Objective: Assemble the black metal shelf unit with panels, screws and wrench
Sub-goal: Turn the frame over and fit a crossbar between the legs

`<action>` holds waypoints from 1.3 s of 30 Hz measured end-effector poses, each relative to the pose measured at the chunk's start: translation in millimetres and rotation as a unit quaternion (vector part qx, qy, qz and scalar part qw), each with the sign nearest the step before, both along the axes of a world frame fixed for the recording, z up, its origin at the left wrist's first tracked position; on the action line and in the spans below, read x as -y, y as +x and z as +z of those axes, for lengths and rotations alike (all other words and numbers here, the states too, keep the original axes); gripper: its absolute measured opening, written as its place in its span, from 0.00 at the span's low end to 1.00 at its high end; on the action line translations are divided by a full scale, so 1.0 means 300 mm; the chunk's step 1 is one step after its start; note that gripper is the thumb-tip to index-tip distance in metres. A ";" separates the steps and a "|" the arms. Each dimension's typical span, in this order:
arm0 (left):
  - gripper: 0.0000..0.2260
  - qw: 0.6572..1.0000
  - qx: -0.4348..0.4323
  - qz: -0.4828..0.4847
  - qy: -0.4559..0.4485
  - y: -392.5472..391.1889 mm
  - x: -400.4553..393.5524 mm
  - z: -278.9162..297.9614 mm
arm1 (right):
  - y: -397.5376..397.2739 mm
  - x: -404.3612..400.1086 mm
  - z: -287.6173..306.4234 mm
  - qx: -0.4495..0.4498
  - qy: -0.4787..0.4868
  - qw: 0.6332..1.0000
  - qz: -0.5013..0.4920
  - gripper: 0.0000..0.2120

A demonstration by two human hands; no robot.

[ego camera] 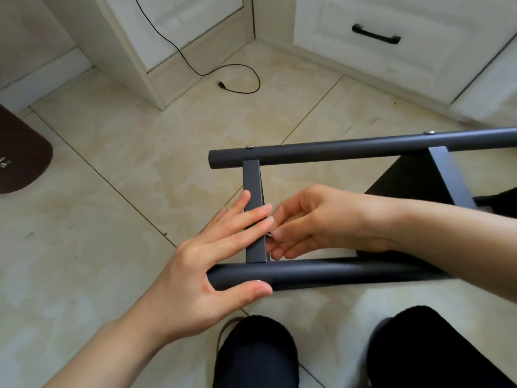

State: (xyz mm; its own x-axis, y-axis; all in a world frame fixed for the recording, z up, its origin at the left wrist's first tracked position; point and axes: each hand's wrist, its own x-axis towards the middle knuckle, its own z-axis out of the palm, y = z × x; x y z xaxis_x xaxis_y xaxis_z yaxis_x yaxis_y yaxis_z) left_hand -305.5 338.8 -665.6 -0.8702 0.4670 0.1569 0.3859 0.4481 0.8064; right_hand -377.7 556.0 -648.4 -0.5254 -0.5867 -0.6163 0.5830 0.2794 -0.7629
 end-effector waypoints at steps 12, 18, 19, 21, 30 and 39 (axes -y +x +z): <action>0.27 1.000 -0.019 -0.005 -0.010 0.003 -0.004 -0.012 | -0.037 0.003 0.009 0.046 0.003 0.998 0.039 0.07; 0.25 0.999 -0.041 -0.005 -0.022 0.009 -0.008 -0.013 | -0.038 0.045 -0.007 0.011 0.022 0.996 0.082 0.12; 0.25 0.999 -0.045 -0.005 -0.025 0.009 -0.009 -0.013 | -0.039 0.044 -0.010 0.007 0.023 0.996 0.091 0.10; 0.25 0.998 -0.052 -0.005 -0.028 0.009 -0.010 -0.014 | -0.040 0.040 -0.014 0.009 0.019 0.995 0.102 0.06; 0.25 0.998 -0.056 -0.006 -0.024 0.013 -0.018 -0.023 | -0.038 0.041 -0.038 0.082 -0.018 0.994 0.074 0.05; 0.26 0.998 -0.052 -0.008 -0.025 0.011 -0.024 -0.018 | -0.007 0.047 -0.039 0.079 -0.012 0.993 0.084 0.08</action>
